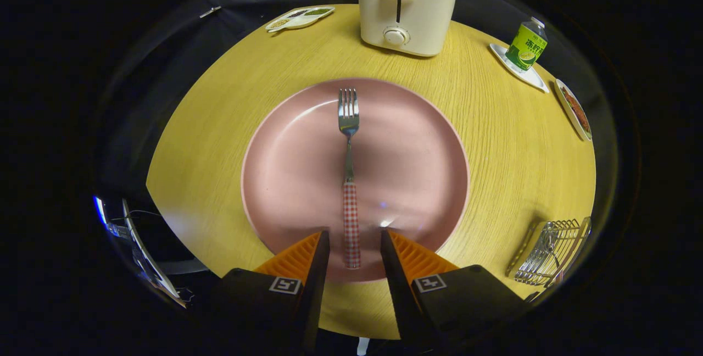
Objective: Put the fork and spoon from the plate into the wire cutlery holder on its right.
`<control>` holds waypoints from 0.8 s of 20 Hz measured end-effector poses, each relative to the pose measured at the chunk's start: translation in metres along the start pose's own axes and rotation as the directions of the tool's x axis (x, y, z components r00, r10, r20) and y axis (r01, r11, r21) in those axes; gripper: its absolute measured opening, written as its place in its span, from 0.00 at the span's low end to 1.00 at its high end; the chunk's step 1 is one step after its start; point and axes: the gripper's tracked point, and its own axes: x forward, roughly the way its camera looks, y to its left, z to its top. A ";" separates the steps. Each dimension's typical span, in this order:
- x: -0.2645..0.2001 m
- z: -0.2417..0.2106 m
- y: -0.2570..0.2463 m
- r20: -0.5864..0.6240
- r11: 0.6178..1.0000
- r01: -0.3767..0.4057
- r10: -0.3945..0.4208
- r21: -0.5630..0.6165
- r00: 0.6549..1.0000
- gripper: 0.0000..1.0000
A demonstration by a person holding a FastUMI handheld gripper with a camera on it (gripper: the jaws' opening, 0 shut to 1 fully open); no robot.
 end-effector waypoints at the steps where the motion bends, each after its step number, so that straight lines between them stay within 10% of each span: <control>1: 0.000 0.000 -0.002 -0.005 1.000 0.010 -0.010 -0.002 1.000 0.54; 7: 0.002 0.001 -0.007 0.002 0.999 0.000 0.000 -0.046 1.000 0.16; 16: -0.029 -0.003 -0.005 -0.026 0.987 -0.122 0.120 -0.105 0.992 0.08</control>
